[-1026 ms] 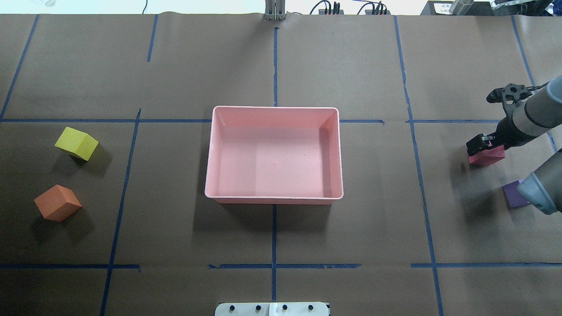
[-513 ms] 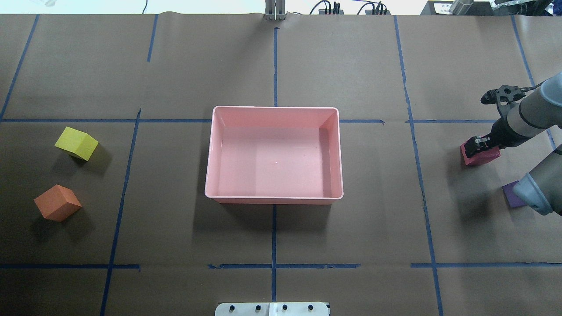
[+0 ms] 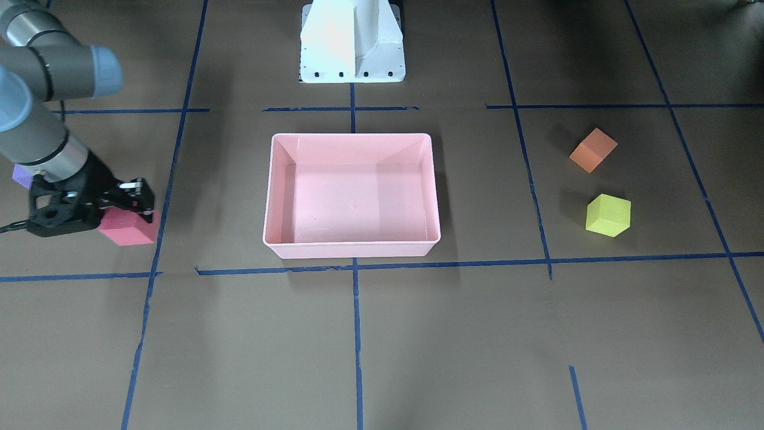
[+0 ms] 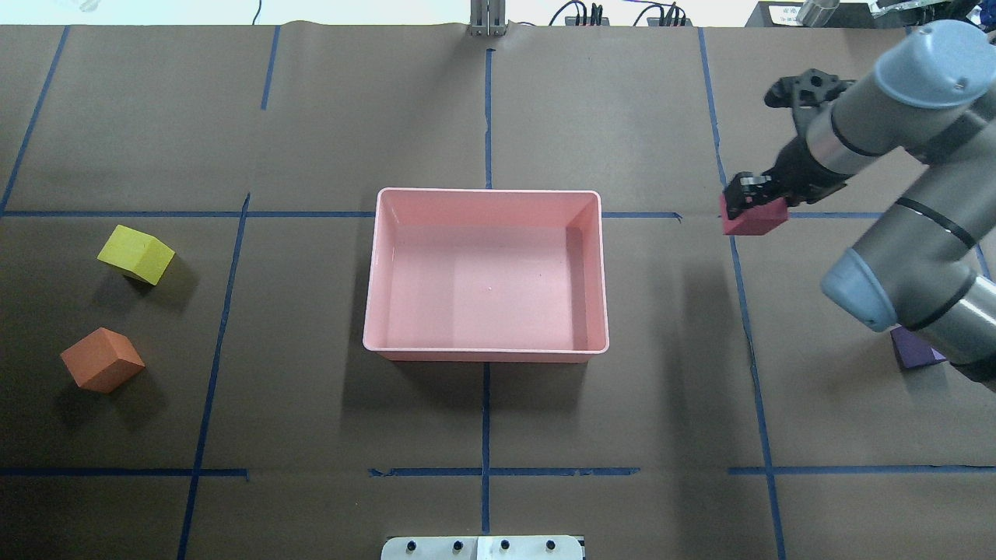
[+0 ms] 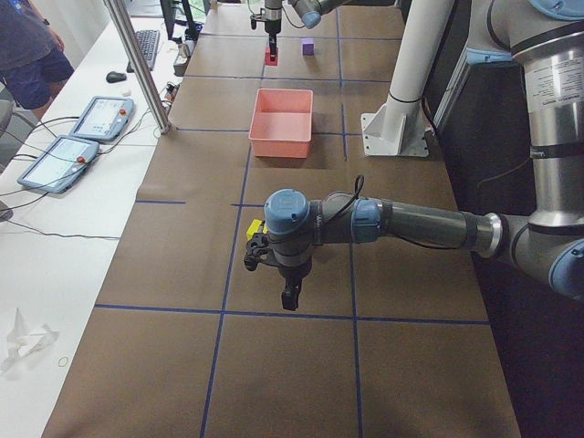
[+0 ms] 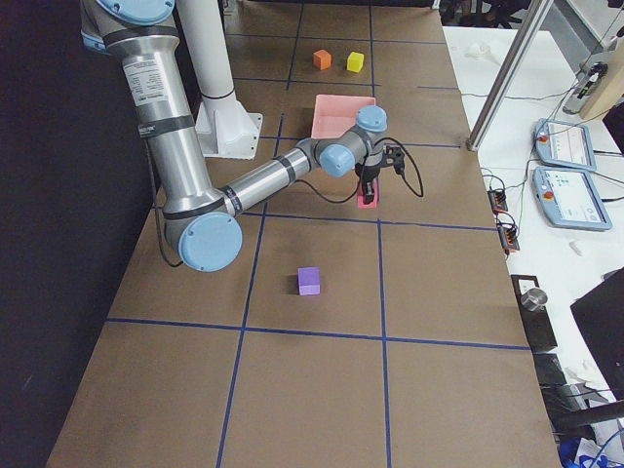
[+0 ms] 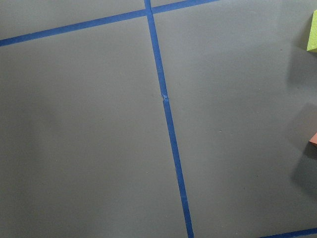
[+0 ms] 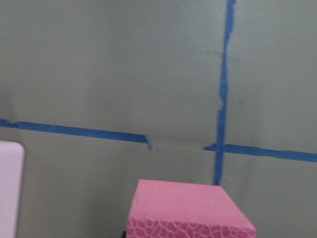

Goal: Place blocks into pink bin with both arms
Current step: 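Carry the pink cube into the pink bin and release it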

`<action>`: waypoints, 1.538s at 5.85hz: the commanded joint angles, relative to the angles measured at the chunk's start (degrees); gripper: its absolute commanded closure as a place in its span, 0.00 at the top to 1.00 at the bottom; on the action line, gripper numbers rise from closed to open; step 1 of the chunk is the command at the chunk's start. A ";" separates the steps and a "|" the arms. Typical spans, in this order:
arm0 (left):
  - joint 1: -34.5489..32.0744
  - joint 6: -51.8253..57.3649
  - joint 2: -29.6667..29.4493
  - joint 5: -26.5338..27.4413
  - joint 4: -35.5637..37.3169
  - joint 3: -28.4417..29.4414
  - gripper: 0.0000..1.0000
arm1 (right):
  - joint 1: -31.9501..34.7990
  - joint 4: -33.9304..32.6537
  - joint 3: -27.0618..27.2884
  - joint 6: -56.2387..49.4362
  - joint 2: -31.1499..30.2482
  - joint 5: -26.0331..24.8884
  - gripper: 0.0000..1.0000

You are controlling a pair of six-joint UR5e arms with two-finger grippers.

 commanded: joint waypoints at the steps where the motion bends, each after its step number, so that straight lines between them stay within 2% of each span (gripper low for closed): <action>1: 0.03 -0.02 0.08 0.09 0.10 -1.27 1.00 | -7.79 -4.39 0.32 16.47 11.80 -2.00 0.46; 2: 0.29 -0.02 -0.10 0.17 0.01 -1.46 1.00 | -14.19 -9.71 -0.38 23.78 18.90 -8.80 0.47; 3: 0.47 -0.28 -0.79 0.00 -0.86 -2.16 1.00 | -18.69 -10.81 -1.78 28.73 22.11 -13.13 0.70; 4: 0.55 -0.37 -3.15 0.09 -2.35 -2.86 1.00 | -20.47 -11.00 -2.22 30.52 23.36 -15.96 0.99; 5: 0.99 -0.20 -4.83 -0.09 -4.71 -2.34 1.00 | -20.40 -12.30 -1.97 29.40 23.20 -15.47 1.00; 6: 3.52 -1.06 -5.63 -0.70 -6.04 -0.77 1.00 | -18.49 -15.27 -1.62 23.74 23.37 -14.42 1.00; 7: 4.41 -7.16 -8.25 -3.84 -9.01 2.72 1.00 | -14.90 -15.83 -1.61 20.20 22.85 -10.58 1.00; 8: 11.04 -10.97 -8.45 -3.34 -16.18 4.33 1.00 | -10.69 -15.83 -1.27 14.77 21.10 -6.28 1.00; 9: 15.10 -13.96 -9.06 -3.08 -20.60 7.04 1.00 | -7.08 -15.83 0.65 7.84 17.43 -5.62 1.00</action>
